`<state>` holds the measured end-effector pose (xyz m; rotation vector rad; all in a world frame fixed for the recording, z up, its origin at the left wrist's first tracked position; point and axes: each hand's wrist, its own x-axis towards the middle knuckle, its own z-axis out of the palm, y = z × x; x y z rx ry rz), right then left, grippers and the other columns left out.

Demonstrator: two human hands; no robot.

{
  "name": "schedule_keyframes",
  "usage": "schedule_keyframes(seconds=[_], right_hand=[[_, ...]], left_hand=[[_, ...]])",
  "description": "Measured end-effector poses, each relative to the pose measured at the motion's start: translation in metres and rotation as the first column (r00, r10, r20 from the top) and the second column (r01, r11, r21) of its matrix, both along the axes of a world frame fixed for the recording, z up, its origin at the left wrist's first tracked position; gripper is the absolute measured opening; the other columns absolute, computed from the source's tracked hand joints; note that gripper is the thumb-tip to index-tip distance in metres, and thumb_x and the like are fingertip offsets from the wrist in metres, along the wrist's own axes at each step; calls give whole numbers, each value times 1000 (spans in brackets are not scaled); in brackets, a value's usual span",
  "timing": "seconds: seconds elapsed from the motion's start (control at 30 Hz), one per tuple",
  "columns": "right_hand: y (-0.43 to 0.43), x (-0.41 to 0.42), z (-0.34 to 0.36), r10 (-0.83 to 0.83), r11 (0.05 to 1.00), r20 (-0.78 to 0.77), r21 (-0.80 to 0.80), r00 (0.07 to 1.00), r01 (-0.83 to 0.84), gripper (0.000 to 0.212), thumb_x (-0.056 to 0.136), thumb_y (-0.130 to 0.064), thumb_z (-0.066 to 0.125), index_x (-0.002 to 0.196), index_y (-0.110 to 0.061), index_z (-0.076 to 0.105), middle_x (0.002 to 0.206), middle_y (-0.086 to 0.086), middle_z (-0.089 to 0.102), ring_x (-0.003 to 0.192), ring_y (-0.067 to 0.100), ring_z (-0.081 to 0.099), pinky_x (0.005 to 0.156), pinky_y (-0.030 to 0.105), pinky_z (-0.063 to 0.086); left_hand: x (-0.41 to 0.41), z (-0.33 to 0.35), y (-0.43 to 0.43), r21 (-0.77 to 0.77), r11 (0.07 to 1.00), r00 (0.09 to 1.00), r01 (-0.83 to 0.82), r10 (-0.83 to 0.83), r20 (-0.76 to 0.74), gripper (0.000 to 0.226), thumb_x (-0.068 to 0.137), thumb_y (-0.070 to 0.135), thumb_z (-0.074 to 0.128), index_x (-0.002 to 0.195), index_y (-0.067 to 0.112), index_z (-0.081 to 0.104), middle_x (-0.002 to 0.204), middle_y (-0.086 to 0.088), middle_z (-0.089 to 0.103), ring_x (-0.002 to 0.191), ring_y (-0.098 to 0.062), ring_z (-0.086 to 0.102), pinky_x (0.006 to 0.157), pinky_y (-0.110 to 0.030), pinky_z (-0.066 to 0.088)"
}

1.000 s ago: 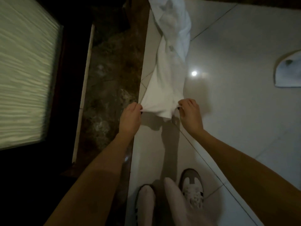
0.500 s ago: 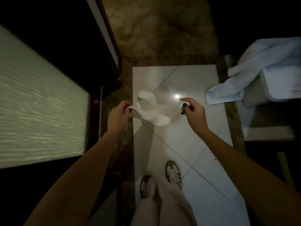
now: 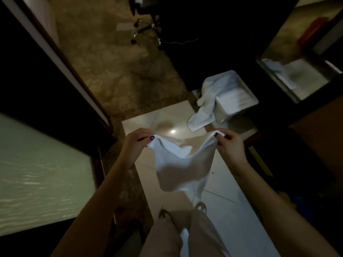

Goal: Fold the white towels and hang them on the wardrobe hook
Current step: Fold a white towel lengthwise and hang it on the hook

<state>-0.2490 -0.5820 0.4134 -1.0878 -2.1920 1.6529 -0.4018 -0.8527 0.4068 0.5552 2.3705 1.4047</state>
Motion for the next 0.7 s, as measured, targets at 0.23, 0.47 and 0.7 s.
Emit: schedule_keyframes(seconds=[0.23,0.47,0.7], right_hand=[[18,86,82,-84,993,-60,74,995,89,14,94,-10,60,100,-20,68,84,-8,69,71,-7,65,60,9,50],[52,186,146,-163,976,-149,120,975,182,25,94,-12,60,116,-21,68,103,-8,69,89,2,66,70,14,52],[85,292,198,-220,955,-204,156,954,253,34,90,-6,64,123,-15,65,112,-7,68,99,2,66,81,20,53]], left_hand=[[56,71,64,8,976,976,216,-215,-27,25,90,-4,49,86,13,67,86,8,64,77,9,58,63,-7,42],[107,130,136,145,910,920,388,-393,3,28,84,-4,65,107,9,59,100,1,62,85,7,59,74,-5,43],[175,188,204,276,847,887,454,-459,-50,15,89,5,62,98,13,70,89,8,69,74,4,65,68,-14,49]])
